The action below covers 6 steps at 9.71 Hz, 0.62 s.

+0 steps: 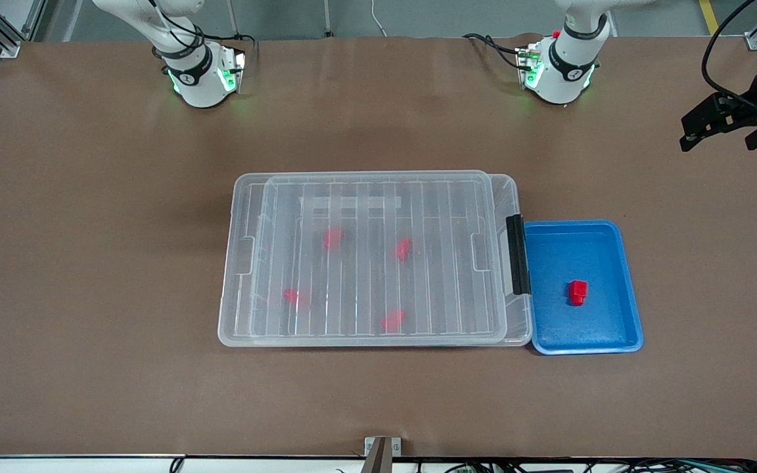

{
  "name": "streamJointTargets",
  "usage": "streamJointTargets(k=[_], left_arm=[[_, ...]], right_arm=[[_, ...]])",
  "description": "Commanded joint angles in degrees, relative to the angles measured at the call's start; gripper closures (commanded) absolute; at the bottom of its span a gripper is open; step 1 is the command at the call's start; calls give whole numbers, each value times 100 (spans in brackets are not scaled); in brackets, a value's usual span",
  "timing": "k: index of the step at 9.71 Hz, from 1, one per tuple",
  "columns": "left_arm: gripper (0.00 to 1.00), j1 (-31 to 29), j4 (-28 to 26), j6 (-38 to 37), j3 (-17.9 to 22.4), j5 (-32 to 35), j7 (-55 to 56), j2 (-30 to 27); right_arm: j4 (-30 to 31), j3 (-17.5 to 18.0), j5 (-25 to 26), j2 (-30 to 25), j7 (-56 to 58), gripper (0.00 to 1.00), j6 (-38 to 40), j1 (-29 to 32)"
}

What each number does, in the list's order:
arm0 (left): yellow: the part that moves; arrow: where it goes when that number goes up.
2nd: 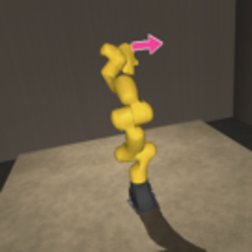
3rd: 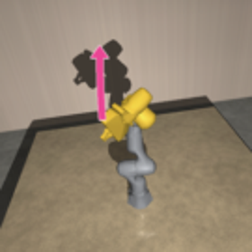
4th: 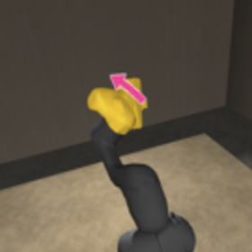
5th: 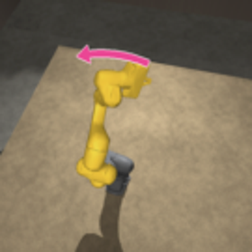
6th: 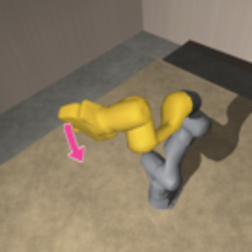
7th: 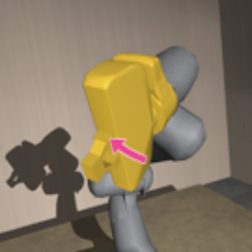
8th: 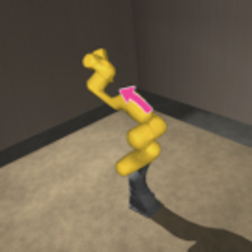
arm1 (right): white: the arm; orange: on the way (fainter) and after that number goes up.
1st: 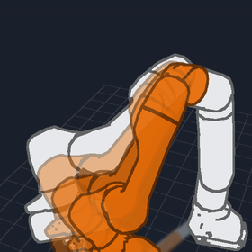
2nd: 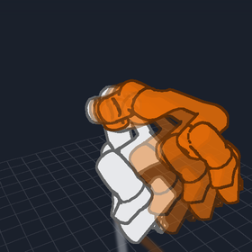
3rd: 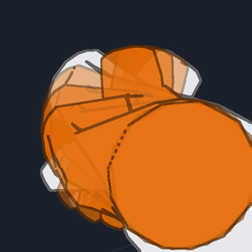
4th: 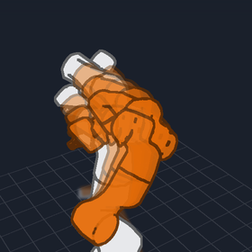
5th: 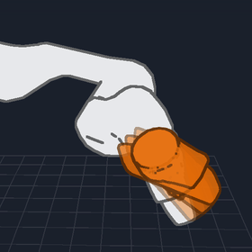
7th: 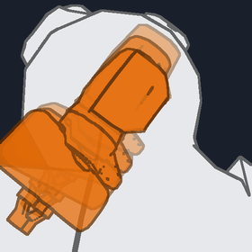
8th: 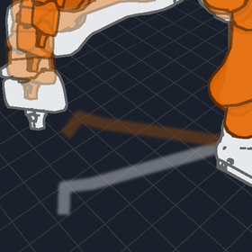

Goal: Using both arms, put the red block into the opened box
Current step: 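Reach the left gripper to the red block while the right gripper reaches the lid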

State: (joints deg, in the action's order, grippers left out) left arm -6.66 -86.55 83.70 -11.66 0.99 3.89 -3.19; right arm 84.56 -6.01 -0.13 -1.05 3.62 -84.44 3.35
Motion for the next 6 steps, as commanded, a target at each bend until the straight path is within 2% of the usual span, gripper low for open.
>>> streamJointTargets(k=[1, 4, 5, 6], left_arm=[[0, -20, 7, -187, -21, 94, -55, 108], [0, -2, 86, -162, -21, 121, 24, 361], [0, -11, 60, -66, -30, 121, 33, 685], [0, -20, -106, 309, -30, 112, 33, 949]], right_arm=[[-36, 12, 22, 8, 60, 0, 33, 34], [-62, 20, 22, 112, 86, 0, 16, -9], [-62, 99, 5, 270, 87, 0, 7, -114], [-36, 352, -83, 376, 52, 0, -37, -185]])
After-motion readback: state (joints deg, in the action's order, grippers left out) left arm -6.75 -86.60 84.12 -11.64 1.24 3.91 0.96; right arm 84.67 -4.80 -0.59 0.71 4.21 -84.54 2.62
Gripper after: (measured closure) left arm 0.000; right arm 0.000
